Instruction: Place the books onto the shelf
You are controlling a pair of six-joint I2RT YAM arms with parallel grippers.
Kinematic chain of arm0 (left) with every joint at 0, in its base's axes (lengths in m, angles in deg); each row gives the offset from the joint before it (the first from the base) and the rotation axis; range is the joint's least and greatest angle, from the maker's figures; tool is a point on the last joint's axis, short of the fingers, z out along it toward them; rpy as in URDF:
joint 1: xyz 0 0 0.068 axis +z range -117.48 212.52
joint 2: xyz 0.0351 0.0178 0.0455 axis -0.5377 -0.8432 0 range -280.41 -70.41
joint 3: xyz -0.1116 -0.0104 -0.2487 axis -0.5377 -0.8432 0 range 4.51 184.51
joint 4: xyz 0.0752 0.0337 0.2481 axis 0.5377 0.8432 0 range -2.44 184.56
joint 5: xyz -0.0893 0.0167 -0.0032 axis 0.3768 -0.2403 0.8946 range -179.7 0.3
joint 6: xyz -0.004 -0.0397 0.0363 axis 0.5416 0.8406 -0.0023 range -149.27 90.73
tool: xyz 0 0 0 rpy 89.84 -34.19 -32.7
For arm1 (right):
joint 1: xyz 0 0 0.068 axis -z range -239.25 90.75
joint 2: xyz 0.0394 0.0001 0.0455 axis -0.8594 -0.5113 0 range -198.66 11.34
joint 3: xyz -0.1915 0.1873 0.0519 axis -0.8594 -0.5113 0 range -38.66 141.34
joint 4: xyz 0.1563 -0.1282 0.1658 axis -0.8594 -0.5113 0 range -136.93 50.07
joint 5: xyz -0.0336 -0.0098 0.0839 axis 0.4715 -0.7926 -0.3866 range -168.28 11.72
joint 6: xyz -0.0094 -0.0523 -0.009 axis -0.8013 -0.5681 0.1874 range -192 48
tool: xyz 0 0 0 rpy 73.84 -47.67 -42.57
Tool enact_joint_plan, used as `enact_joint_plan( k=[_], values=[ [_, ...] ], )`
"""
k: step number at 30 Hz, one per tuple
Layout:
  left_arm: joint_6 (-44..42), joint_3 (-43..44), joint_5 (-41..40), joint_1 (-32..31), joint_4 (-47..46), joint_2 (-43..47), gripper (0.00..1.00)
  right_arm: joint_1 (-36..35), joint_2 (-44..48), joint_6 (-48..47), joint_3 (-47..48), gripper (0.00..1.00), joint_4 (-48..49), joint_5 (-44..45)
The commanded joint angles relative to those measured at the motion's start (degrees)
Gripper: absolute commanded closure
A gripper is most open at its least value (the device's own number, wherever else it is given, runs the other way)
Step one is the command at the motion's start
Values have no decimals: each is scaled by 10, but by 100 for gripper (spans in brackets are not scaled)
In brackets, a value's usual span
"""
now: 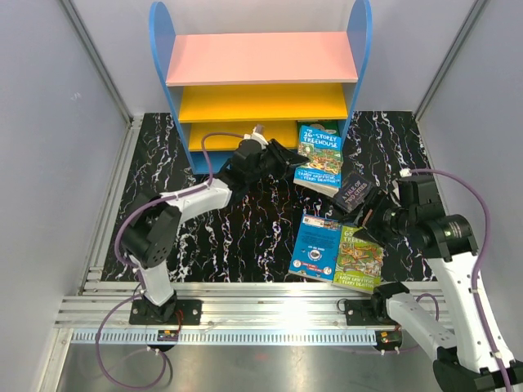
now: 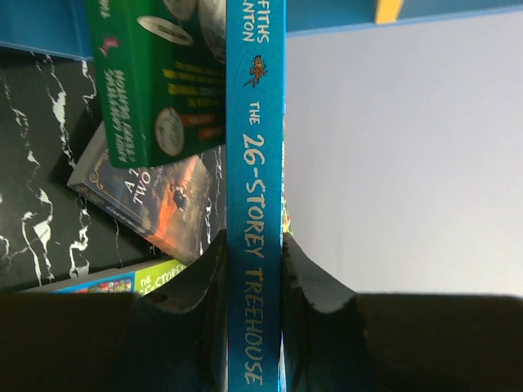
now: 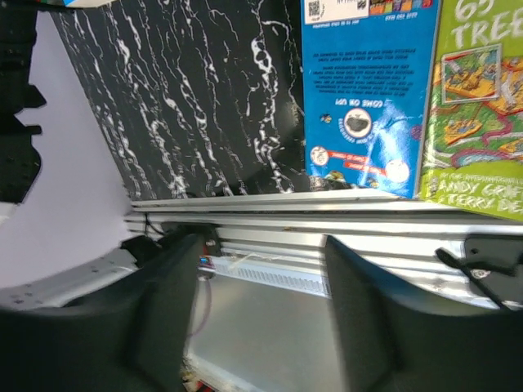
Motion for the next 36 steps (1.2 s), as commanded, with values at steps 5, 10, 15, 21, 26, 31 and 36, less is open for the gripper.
enact_joint_plan(
  k=[5, 10, 15, 21, 26, 31, 36],
  values=[
    [16, 66, -21, 15, -71, -34, 100, -2, -55, 6, -32, 86, 101, -9],
    [-3, 110, -8, 22, -39, -67, 100, -3, -127, 6, -28, 94, 153, -19],
    [-2, 141, -4, 27, -36, -92, 100, -3, -199, 1, -17, 97, 193, -21],
    [-2, 178, 11, 37, -27, -123, 100, -3, -284, -1, 5, 100, 234, -14],
    [7, 181, 12, 41, -33, -143, 100, -3, -352, -8, 54, 100, 248, 18],
    [13, 174, 15, 48, -46, -155, 83, -3, -431, -11, 117, 100, 246, 63],
    [18, 184, 29, 55, -58, -168, 70, -3, -524, -24, 190, 100, 246, 103]
  ],
)
